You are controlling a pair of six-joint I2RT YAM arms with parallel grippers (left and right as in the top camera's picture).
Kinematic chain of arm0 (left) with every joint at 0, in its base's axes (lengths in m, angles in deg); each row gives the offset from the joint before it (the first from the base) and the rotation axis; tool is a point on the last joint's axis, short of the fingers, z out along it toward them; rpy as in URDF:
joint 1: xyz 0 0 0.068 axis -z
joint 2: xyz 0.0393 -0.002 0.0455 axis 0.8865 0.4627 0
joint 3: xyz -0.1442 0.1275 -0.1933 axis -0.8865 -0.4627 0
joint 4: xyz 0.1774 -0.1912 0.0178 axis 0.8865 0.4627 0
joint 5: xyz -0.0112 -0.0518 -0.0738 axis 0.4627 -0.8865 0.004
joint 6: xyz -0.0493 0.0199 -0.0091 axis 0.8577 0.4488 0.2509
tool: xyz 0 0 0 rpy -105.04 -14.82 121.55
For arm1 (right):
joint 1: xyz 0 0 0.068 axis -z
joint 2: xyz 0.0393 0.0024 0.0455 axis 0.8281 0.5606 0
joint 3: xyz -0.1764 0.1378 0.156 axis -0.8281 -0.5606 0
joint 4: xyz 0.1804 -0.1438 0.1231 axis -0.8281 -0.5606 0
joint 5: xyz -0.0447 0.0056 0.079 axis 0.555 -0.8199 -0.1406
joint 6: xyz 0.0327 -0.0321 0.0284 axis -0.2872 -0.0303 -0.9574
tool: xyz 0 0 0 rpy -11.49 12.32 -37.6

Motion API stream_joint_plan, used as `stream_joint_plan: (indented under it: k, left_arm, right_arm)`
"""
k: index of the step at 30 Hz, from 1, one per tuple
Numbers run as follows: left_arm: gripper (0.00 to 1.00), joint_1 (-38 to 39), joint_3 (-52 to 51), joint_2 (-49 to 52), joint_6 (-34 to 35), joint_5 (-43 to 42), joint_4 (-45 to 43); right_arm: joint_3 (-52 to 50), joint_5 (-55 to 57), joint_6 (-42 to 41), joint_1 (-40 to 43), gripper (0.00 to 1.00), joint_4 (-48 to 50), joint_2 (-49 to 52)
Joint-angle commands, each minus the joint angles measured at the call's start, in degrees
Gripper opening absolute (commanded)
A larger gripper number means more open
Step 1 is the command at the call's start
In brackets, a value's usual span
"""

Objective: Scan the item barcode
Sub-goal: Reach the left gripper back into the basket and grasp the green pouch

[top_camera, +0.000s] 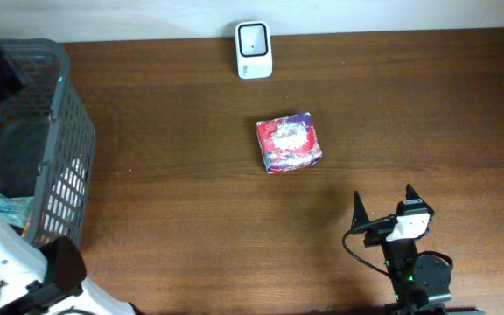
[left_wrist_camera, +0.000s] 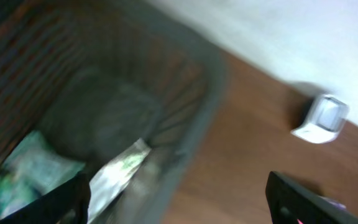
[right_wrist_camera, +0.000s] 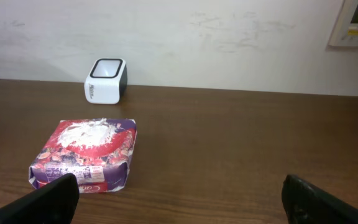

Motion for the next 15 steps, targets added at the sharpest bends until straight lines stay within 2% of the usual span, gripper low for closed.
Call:
stream_joint_plan:
  k: [1, 4, 7, 13, 15]
  left_arm:
    - [0.89, -7.08, -11.61, 0.42, 2.36, 3.69, -2.19]
    - [0.89, -9.97, -22.53, 0.42, 3.02, 8.26, -8.5]
    - [0.86, -10.84, -34.67, 0.42, 10.97, 20.98, -15.15]
    - [0.84, -10.84, -52.83, 0.42, 11.13, 24.37, -30.82]
    - [0.78, -10.84, -58.18, 0.42, 11.08, 26.38, -37.35]
  right_arm:
    - [-0.46, 0.09, 0.0, 0.37, 0.99, -0.22, -0.33]
    - [-0.46, 0.09, 0.0, 0.37, 0.99, -0.22, -0.33]
    - [-0.46, 0.09, 0.0, 0.37, 0.99, -0.22, -0.33]
    - [-0.46, 0.09, 0.0, 0.37, 0.99, -0.22, -0.33]
    - [-0.46, 0.09, 0.0, 0.37, 0.99, -0.22, -0.33]
